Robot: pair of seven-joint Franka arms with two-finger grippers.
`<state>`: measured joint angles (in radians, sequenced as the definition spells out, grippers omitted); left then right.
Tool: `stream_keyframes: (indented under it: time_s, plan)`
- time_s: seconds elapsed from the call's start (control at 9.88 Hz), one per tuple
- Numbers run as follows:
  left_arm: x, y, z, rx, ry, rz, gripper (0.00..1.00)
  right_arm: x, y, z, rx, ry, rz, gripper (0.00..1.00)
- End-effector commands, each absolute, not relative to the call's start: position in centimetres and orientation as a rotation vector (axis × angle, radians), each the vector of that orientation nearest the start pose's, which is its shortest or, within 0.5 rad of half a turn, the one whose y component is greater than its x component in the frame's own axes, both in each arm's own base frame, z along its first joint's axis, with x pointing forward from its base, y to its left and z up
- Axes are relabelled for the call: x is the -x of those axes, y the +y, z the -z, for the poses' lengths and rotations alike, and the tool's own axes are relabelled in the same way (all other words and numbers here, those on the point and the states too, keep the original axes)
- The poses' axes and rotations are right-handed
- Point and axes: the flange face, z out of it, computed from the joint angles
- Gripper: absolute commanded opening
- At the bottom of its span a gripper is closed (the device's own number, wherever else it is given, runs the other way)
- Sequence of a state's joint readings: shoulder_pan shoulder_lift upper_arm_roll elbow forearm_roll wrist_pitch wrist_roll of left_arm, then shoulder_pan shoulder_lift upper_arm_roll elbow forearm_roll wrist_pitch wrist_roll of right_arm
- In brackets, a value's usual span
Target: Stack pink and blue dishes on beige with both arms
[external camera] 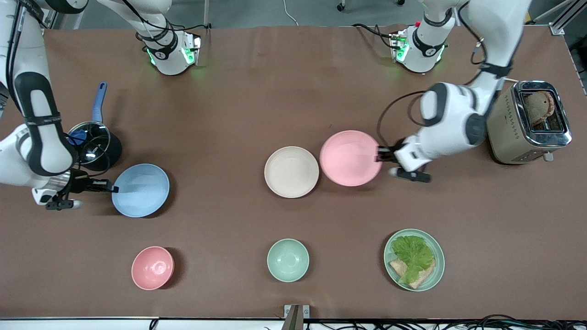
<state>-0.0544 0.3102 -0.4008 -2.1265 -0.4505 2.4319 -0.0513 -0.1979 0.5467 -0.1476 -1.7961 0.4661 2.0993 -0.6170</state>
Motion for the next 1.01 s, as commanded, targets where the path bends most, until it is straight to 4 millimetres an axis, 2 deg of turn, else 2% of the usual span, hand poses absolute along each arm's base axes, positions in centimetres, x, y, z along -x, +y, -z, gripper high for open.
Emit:
stream_keyframes:
  time_s: [0.0, 0.1, 0.2, 0.3, 0.51, 0.61, 0.71, 0.81, 0.91]
  plan:
    - [-51.5, -30.9, -23.3, 3.538, -0.099, -0.192, 0.01, -62.2, -20.4, -30.0, 2.799, 0.027, -0.159, 0.0]
    - [-51.3, -33.5, -22.7, 3.514, -0.175, -0.206, 0.01, -63.2, -19.3, -32.3, 2.818, 0.085, -0.222, 0.0]
    - [-51.0, -35.7, -22.1, 3.482, -0.197, -0.205, 0.01, -64.2, -16.7, -34.1, 2.816, 0.153, -0.271, 0.0]
    - [-50.7, -37.9, -21.8, 3.469, -0.239, -0.208, 0.01, -64.9, -13.2, -36.0, 2.816, 0.219, -0.275, 0.0]
    - [-49.7, -40.3, -21.0, 3.424, -0.254, -0.164, 0.03, -65.9, -4.7, -37.8, 2.793, 0.354, -0.307, 0.0]
    - [-50.2, -40.8, -21.0, 3.419, -0.295, -0.136, 0.11, -66.1, -0.8, -38.2, 2.812, 0.398, -0.315, 0.0]
    - [-50.1, -41.4, -21.5, 3.415, -0.346, -0.126, 0.44, -66.0, 3.9, -39.2, 2.831, 0.447, -0.322, 0.0]
    - [-50.2, -41.3, -22.3, 3.414, -0.35, -0.102, 0.99, -65.6, 8.4, -38.9, 2.819, 0.494, -0.324, 0.0]
    - [-50.1, -40.7, -23.6, 3.402, -0.333, -0.066, 1.0, -64.7, 12.4, -38.6, 2.811, 0.461, -0.297, 0.01]
